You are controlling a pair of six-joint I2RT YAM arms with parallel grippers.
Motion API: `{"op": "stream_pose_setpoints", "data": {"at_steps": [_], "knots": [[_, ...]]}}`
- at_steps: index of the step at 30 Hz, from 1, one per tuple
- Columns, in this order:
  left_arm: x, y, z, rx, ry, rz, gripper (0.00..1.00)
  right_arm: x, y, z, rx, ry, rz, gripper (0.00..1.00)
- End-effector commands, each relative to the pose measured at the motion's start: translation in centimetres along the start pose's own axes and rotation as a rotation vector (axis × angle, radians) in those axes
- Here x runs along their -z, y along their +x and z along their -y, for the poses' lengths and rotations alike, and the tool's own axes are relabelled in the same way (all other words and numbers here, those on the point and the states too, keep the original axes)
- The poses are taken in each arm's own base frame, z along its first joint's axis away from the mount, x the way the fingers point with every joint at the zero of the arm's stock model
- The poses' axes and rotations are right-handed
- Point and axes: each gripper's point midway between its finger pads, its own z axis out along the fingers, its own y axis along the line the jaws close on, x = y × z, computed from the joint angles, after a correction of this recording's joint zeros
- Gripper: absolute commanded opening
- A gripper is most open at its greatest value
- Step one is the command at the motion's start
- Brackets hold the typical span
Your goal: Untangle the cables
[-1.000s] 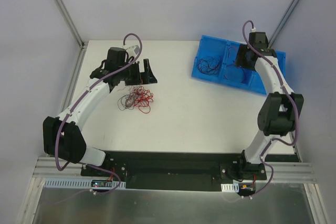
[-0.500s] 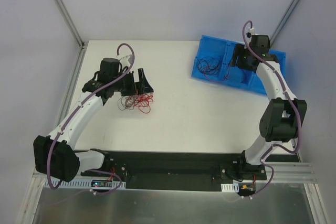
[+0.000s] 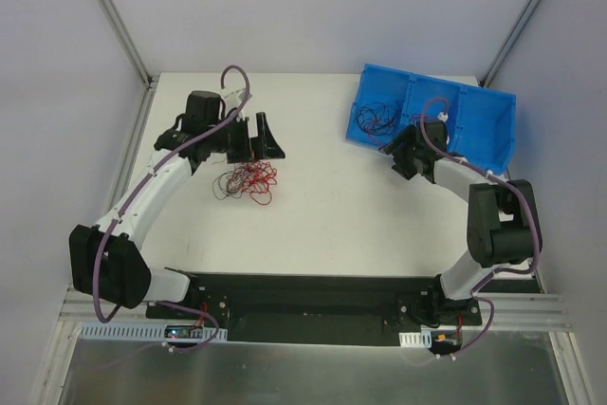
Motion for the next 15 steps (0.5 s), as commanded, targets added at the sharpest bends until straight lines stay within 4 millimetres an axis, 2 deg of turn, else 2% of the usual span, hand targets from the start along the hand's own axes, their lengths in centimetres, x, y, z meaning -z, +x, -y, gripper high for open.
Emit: {"op": "stream_pose_setpoints", "data": {"at_steps": [1, 5, 7, 11, 15], "knots": [[1.5, -4.0, 4.2, -0.08, 0.119, 0.072, 0.99, 0.0, -3.9, -4.1, -0.249, -0.187, 0.188, 0.68], [1.6, -5.6, 5.6, -0.107, 0.157, 0.085, 0.99, -1.0, -3.7, -3.3, -0.343, -0.194, 0.208, 0.63], [1.2, -5.8, 5.4, -0.11, 0.155, 0.078, 0.99, -1.4, -3.7, -3.3, -0.366, -0.208, 0.214, 0.6], [0.2, -5.1, 4.4, -0.102, 0.145, 0.046, 0.99, -2.7, -3.7, -3.4, -0.398, -0.204, 0.199, 0.52], [-0.5, -4.2, 3.4, -0.102, 0.131, 0.026, 0.99, -3.7, -4.0, -2.6, -0.431, -0.162, 0.231, 0.47]]}}
